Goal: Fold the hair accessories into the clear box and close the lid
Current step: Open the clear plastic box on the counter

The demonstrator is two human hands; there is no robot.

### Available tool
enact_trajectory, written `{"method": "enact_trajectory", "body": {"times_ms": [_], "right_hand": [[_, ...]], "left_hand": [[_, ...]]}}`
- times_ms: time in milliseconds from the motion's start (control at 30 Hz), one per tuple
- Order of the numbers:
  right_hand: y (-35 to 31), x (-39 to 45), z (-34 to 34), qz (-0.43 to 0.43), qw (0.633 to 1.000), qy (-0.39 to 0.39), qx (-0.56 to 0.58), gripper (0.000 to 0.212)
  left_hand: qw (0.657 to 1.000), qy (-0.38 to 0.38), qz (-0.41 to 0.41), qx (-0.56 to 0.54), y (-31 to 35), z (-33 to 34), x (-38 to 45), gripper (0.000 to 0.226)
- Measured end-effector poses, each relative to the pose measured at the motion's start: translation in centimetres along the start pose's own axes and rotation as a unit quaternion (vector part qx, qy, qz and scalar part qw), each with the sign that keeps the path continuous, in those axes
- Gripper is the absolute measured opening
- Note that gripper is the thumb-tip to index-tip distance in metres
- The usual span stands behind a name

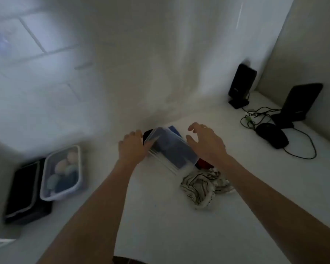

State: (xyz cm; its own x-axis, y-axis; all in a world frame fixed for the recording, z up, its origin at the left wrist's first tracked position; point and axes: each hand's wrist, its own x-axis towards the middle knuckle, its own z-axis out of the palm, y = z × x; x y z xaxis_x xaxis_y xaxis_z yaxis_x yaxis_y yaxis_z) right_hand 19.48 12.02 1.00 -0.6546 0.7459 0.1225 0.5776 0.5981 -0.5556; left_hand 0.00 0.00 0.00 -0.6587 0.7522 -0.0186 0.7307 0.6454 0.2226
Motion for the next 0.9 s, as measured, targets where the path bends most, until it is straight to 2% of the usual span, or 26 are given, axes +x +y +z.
{"method": "enact_trajectory", "body": {"times_ms": [133,267,400,533,633,733,800,900], "right_hand": [[0.9,0.0,2.8,-0.008,1.0,0.009,0.029,0.021],[1.6,0.7,4.7,-0.05,0.997,0.046,0.029,0.018],[2.4,1.0,6.4,-0.056,0.991,0.103,0.064,0.015],[3.1,0.2,6.5,-0.048,0.978,0.1,0.175,0.016],[3.3,-1.8,5.7,-0.031,0.955,0.136,0.261,0.024],[4.1,-3.7,5.8,0.017,0.934,0.146,0.326,0.022],[4.3,-4.5,6.2,0.009,0.959,0.105,0.263,0.015],[4.2,-5.5,7.0,-0.024,0.991,0.025,0.132,0.018]], "left_hand": [[0.985,-0.052,-0.068,-0.153,-2.4,2.3,1.0,0.026],[0.959,-0.109,-0.015,-0.26,-2.9,3.0,2.2,0.025],[0.94,-0.149,0.003,-0.305,-3.5,3.1,2.5,0.027],[0.93,-0.15,0.009,-0.336,-3.8,3.3,1.6,0.021],[0.918,-0.144,0.014,-0.368,-4.2,3.7,0.1,0.022],[0.881,-0.158,0.008,-0.446,-5.2,4.0,-1.0,0.02],[0.857,-0.171,0.013,-0.485,-5.9,4.0,-1.6,0.02],[0.841,-0.17,0.013,-0.514,-6.9,3.8,-2.7,0.02]]}}
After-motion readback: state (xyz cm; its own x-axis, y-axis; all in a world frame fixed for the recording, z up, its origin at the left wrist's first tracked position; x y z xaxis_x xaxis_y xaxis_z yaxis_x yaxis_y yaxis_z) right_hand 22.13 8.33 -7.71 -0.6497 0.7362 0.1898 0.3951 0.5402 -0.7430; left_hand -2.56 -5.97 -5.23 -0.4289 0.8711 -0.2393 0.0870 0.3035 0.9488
